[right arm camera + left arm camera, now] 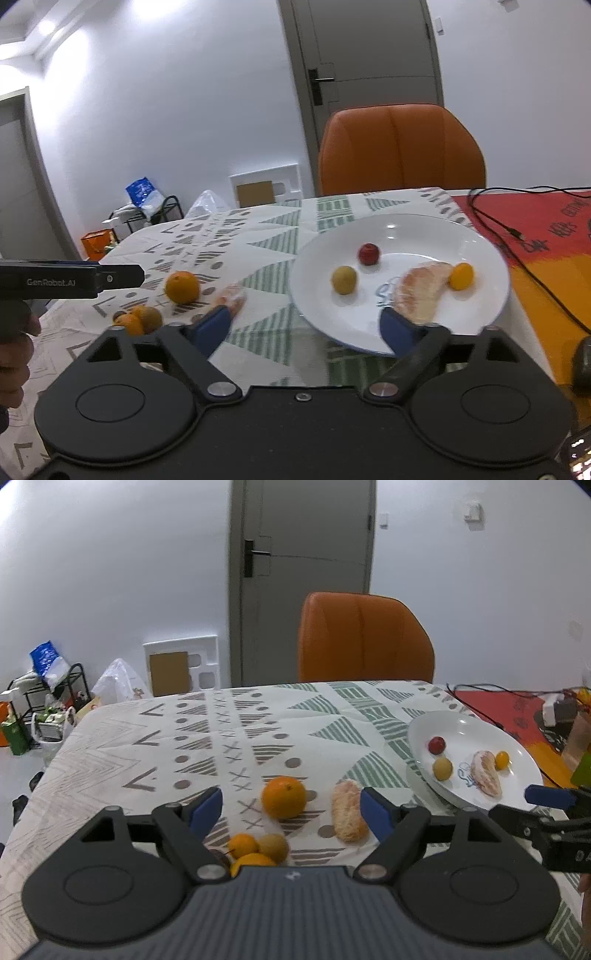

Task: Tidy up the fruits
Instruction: 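Withdraw both open tools from the plate back toward the fruit pile, then close the left tool around a large orange in the fruit pile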

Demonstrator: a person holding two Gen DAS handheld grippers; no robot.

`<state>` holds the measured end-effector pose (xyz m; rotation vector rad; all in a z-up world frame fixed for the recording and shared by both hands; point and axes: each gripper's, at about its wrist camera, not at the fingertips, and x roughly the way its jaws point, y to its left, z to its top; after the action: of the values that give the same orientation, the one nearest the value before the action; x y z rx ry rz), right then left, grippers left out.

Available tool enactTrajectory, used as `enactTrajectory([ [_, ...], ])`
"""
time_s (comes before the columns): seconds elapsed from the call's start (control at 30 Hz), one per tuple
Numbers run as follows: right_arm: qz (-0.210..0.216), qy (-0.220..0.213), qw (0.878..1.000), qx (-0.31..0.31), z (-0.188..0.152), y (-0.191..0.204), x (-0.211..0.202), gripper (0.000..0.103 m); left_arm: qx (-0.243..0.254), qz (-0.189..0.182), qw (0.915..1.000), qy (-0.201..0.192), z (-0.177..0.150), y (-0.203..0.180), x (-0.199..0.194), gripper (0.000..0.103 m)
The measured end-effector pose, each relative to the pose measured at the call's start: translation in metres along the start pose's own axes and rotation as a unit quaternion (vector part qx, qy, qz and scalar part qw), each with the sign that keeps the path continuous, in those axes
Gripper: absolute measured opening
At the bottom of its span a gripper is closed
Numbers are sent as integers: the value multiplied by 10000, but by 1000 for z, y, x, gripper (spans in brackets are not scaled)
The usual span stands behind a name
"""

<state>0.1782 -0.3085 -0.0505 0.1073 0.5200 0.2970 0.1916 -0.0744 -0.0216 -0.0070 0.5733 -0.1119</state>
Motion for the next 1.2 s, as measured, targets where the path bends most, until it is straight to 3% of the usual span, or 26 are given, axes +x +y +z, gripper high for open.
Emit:
enactTrajectory([
  [0.07, 28, -16, 10000, -19, -1, 4, 1, 102, -59, 53, 9999, -111, -3, 6, -5, 91],
  [0.17, 130, 19, 9999, -37, -1, 11, 2, 103, -143, 107, 9997, -176, -6, 13, -10, 96],
  [0.8, 480, 294, 9980, -273, -12, 49, 13, 103, -396, 219, 9990, -64, -39, 42, -27, 97],
  [1.2, 592, 429, 9958, -544, -16, 64, 19, 103, -662, 144, 9975, 217, -47, 51, -16, 94],
])
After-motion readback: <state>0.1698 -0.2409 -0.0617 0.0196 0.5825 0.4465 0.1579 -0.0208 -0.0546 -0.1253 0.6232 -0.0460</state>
